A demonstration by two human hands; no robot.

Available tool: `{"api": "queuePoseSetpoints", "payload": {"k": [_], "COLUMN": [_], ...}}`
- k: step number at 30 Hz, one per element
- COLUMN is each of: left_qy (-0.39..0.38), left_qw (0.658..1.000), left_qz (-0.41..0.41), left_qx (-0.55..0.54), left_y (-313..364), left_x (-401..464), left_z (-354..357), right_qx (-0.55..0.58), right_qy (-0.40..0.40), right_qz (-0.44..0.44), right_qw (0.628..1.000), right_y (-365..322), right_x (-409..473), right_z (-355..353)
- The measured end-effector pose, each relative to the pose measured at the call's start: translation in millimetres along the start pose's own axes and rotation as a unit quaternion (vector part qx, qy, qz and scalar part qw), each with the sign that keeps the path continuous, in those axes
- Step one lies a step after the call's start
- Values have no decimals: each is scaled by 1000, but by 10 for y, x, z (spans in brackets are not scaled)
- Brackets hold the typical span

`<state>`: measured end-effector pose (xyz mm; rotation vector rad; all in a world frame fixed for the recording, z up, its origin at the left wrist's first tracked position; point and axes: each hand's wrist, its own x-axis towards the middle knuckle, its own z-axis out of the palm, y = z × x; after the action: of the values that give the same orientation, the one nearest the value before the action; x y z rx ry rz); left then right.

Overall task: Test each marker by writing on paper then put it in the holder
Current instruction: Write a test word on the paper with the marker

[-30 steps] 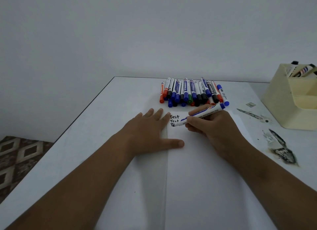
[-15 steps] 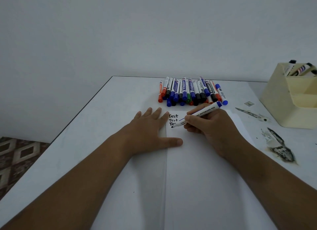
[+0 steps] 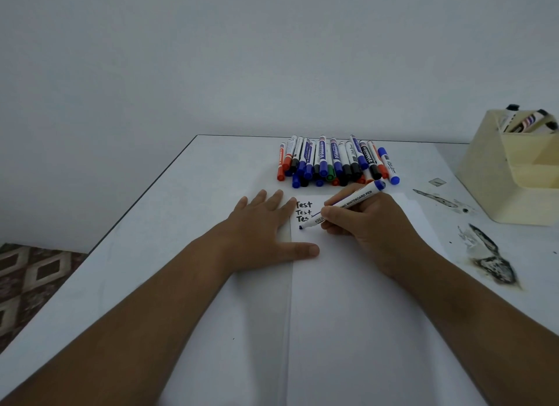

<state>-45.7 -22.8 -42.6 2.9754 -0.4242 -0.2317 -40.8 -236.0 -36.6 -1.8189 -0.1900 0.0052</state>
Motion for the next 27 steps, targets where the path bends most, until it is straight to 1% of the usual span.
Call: {"api": "queuePoseSetpoints", "payload": {"k": [7, 14, 20, 27], "left_qy": [3, 11, 10, 6], "left_qw": [1000, 1000, 1000, 1000], "left_qz": [-1, -1, -3, -5], "left_qx": [1, 6, 1, 11], "left_y": [-2, -2, 10, 13], "left_x": [-3, -1, -9, -7], "left_z": [8, 15, 3, -6], "right_qx": [37, -1, 44, -4], "right_qy": [3, 13, 35, 17], "right_qz": [7, -13, 0, -5], "right_qw": [999, 1000, 998, 1000], "right_y": [-4, 4, 23, 22], "right_x": [-10, -7, 2, 6], "right_z": [0, 12, -5, -6]}}
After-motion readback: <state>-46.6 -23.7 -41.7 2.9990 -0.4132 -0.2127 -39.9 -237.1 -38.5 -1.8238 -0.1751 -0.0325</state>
